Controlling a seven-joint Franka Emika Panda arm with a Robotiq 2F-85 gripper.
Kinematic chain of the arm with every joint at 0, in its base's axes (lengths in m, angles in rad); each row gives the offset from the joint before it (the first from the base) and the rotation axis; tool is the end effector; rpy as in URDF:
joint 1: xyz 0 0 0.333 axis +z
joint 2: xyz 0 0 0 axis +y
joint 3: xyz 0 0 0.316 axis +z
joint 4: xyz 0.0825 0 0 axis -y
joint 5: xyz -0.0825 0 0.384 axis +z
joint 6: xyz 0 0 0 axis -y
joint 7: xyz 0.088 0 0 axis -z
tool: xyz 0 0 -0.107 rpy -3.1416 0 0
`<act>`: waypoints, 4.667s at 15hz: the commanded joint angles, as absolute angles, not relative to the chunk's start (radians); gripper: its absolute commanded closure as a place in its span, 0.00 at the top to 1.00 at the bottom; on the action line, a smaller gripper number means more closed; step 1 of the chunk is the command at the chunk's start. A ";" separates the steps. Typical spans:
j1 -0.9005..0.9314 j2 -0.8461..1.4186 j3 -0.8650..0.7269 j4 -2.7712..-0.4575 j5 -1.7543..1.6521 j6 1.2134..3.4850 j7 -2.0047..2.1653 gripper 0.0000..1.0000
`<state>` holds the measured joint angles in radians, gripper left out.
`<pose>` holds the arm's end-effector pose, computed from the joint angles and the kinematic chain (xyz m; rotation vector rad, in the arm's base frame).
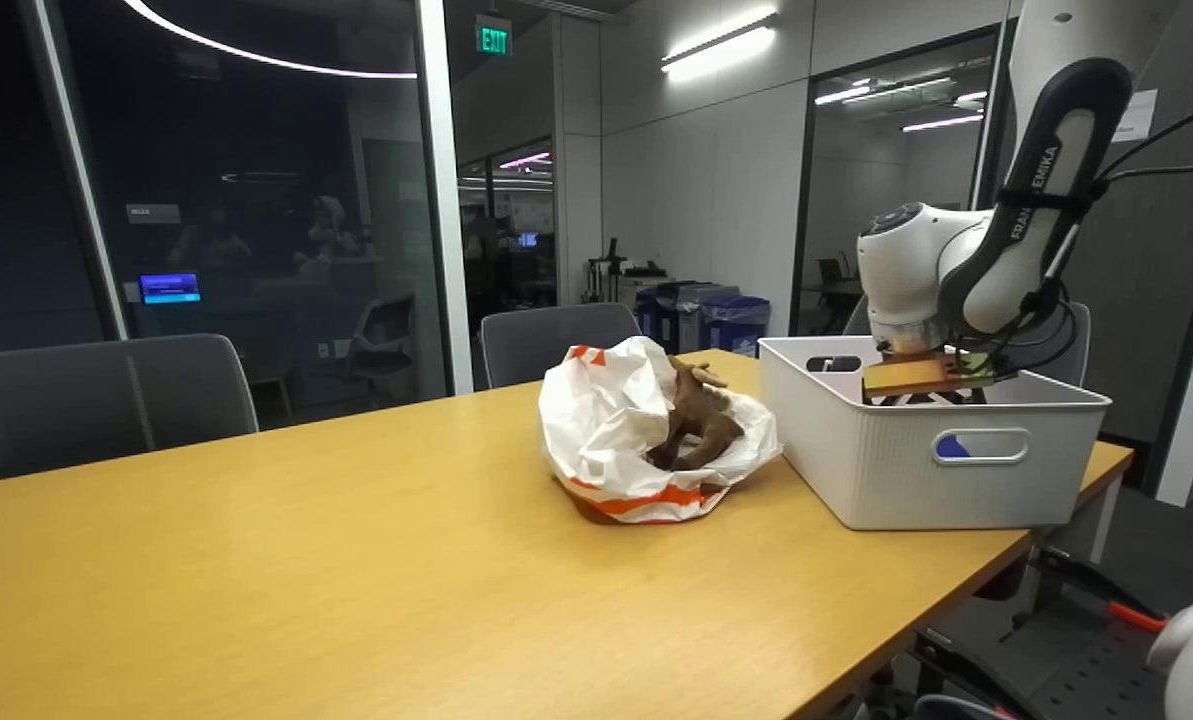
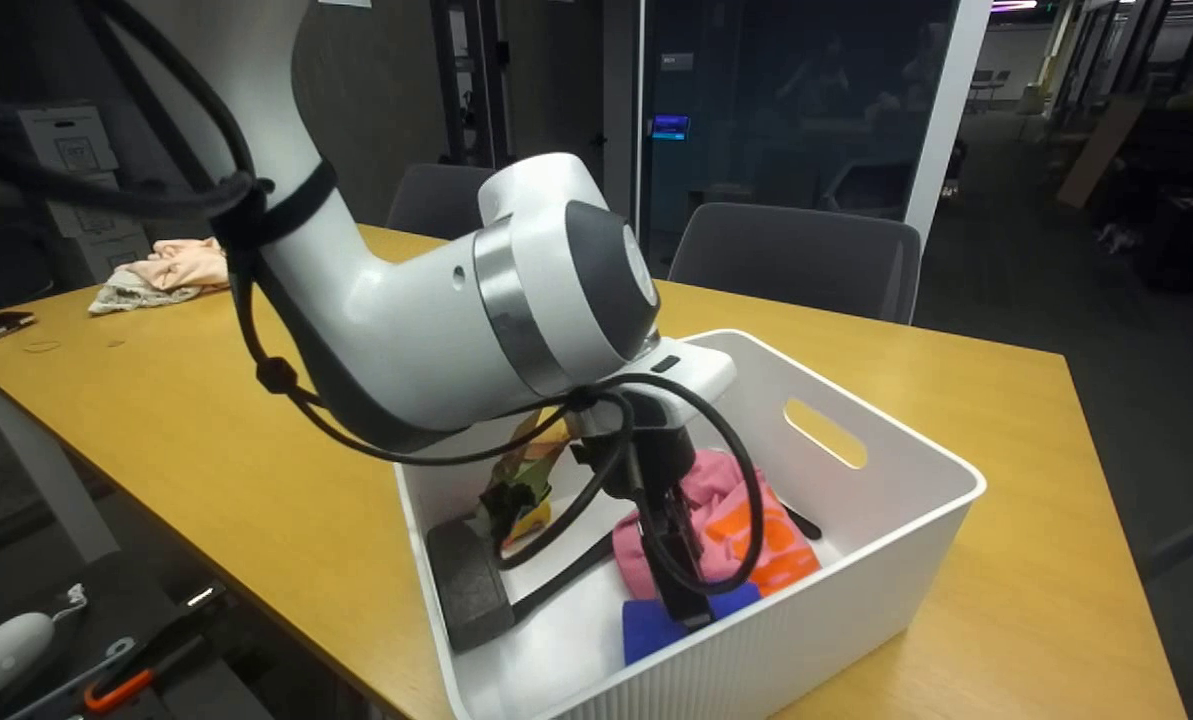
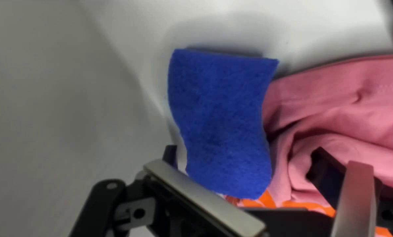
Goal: Remove the toy moose, the pink shirt and blue object from the white basket and put them in the plastic bag
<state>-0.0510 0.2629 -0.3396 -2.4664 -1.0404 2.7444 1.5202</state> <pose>0.4399 -0.1520 0.1886 2.4278 -1.2087 0.3399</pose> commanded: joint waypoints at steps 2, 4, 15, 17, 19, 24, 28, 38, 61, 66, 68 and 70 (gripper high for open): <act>-0.038 0.283 -0.385 -2.427 -1.193 2.706 1.581 1.00; -0.041 0.316 -0.379 -2.427 -1.189 2.704 1.580 1.00; -0.062 0.403 -0.350 -2.425 -1.080 2.732 1.549 0.37; -0.056 0.374 -0.357 -2.431 -1.090 2.723 1.562 0.22; -0.053 0.336 -0.365 -2.434 -1.095 2.725 1.575 0.09; -0.056 0.272 -0.363 -2.411 -1.035 2.715 1.583 0.01; -0.041 0.222 -0.380 -2.372 -1.047 2.705 1.677 0.01; -0.116 0.067 -0.304 -2.330 -1.034 2.614 1.704 0.00; 0.044 -0.490 0.045 -2.759 -0.936 2.715 1.206 0.00; 0.030 -0.453 0.252 -2.754 -1.165 2.694 1.431 0.03; 0.017 -0.368 0.328 -2.706 -1.235 2.627 1.528 0.03; -0.009 -0.271 0.387 -2.655 -1.313 2.543 1.619 0.02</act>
<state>0.0424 -0.4165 0.3066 -2.7510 -1.2017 2.6309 1.4931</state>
